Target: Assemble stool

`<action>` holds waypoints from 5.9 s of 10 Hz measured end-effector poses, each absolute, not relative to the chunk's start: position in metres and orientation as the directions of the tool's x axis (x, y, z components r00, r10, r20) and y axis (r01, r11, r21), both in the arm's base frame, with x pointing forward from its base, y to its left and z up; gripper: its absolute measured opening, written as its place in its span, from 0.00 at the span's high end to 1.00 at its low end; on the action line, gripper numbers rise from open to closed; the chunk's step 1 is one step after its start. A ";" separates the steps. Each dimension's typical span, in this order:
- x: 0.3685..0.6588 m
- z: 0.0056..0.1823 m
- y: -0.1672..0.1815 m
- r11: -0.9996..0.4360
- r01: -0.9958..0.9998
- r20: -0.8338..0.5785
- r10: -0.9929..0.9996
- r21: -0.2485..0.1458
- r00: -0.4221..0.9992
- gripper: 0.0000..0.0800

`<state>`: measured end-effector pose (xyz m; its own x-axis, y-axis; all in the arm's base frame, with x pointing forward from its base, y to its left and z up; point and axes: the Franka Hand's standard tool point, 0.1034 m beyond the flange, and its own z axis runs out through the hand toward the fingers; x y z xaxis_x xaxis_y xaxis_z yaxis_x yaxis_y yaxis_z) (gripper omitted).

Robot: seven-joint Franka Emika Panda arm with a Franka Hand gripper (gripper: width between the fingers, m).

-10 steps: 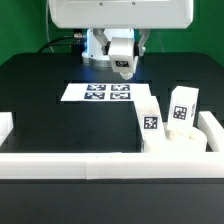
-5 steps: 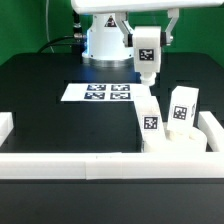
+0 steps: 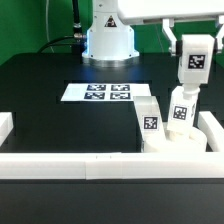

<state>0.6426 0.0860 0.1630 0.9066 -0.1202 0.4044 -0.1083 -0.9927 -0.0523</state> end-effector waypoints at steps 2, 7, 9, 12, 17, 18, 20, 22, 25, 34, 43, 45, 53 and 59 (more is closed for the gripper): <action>0.642 0.163 0.085 -0.993 -0.110 0.404 -0.122 -0.053 0.907 0.58; 0.646 0.132 0.089 -1.000 0.004 0.370 0.011 0.020 0.929 0.58; 0.647 0.129 0.087 -1.000 0.013 0.367 0.021 0.026 0.930 0.58; 0.647 0.128 0.087 -1.000 0.011 0.366 0.020 0.026 0.930 0.58; 0.664 0.113 0.085 -0.998 0.036 0.409 0.053 0.050 0.911 0.58; 0.664 0.113 0.085 -0.998 0.036 0.409 0.053 0.050 0.911 0.58; 0.661 0.110 0.083 -0.998 0.030 0.407 0.048 0.049 0.912 0.58; 0.658 0.102 0.090 -0.999 0.028 0.401 0.043 0.044 0.915 0.58; 0.655 0.097 0.093 -0.999 0.027 0.394 0.042 0.043 0.918 0.58; 0.645 0.093 0.096 -0.999 0.032 0.380 0.046 0.043 0.924 0.58; 0.643 0.079 0.092 -0.998 0.034 0.413 0.054 0.056 0.909 0.58; 0.646 0.080 0.094 -0.998 0.037 0.439 0.059 0.059 0.896 0.58; 0.653 0.100 0.087 -0.997 0.050 0.426 0.070 0.058 0.902 0.19; 0.652 0.106 0.085 -0.998 0.049 0.384 0.065 0.050 0.921 0.19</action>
Offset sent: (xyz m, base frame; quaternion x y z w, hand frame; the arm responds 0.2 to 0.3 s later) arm -0.0168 -0.0064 -0.0264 -0.0172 -0.0084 -0.0708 0.9973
